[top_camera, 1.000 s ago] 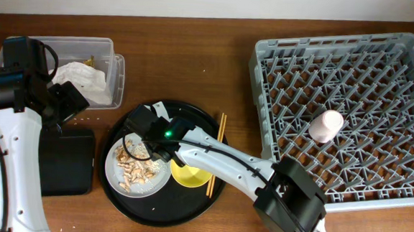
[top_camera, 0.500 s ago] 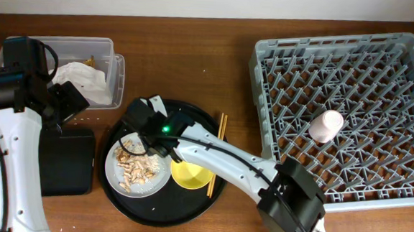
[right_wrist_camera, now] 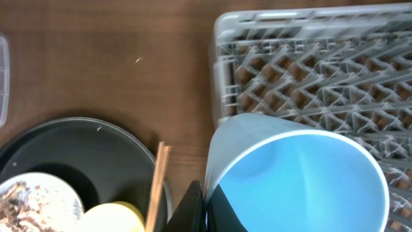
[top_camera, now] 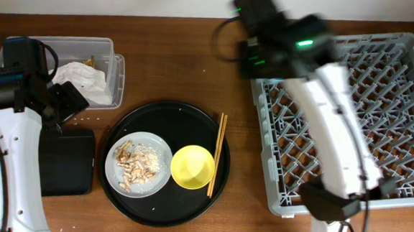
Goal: Sort waste into correct bins and load items into the dishwasher rack
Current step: 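Carry the blue cup to the rack and set it beside the pink cup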
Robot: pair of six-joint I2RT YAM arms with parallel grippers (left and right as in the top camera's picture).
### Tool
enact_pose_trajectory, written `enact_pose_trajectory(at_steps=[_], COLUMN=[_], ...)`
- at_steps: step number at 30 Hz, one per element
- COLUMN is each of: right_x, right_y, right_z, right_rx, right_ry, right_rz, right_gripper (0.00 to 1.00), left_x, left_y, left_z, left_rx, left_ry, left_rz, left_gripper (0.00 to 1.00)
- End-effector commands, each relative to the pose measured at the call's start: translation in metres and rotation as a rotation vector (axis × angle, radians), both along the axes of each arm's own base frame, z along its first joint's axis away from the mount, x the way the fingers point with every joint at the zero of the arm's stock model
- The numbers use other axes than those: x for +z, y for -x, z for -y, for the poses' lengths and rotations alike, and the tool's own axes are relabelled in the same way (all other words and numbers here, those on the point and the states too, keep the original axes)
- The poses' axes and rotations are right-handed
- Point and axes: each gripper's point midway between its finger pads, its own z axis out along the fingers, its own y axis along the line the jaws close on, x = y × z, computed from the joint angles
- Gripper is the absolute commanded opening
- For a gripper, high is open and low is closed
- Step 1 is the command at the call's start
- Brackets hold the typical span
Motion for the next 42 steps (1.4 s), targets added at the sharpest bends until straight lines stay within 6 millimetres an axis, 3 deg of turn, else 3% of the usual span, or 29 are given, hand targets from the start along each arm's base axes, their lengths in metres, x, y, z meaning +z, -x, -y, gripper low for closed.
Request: enact_pose_trajectory(at_steps=[1, 6, 13, 18, 25, 33, 42], right_x=[0.016, 0.012, -0.032, -0.050, -0.121, -0.157, -0.168], right_y=[0.004, 0.014, 0.046, 0.057, 0.090, 0.106, 0.099], right_z=[0.021, 0.049, 0.053, 0.053, 0.088, 0.118, 0.126], right_rx=[0.085, 0.119, 0.250, 0.327, 0.242, 0.165, 0.140], right_ry=[-0.156, -0.401, -0.638, -1.010, -1.257, -1.299, -1.286], right_rz=[-0.027, -0.123, -0.316, -0.339, -0.327, -0.231, -0.219], right_gripper=[0.04, 0.04, 0.04, 0.04, 0.04, 0.04, 0.04], left_x=[0.002, 0.002, 0.002, 0.002, 0.002, 0.002, 0.002], left_y=[0.001, 0.001, 0.001, 0.001, 0.001, 0.001, 0.001], left_z=[-0.001, -0.001, -0.001, -0.001, -0.001, -0.001, -0.001], left_rx=[0.015, 0.015, 0.015, 0.015, 0.015, 0.015, 0.015], left_ry=[-0.006, -0.006, -0.006, -0.006, -0.006, -0.006, -0.006], left_rz=[0.009, 0.010, 0.009, 0.009, 0.009, 0.009, 0.009], left_gripper=[0.99, 0.99, 0.99, 0.99, 0.99, 0.99, 0.99])
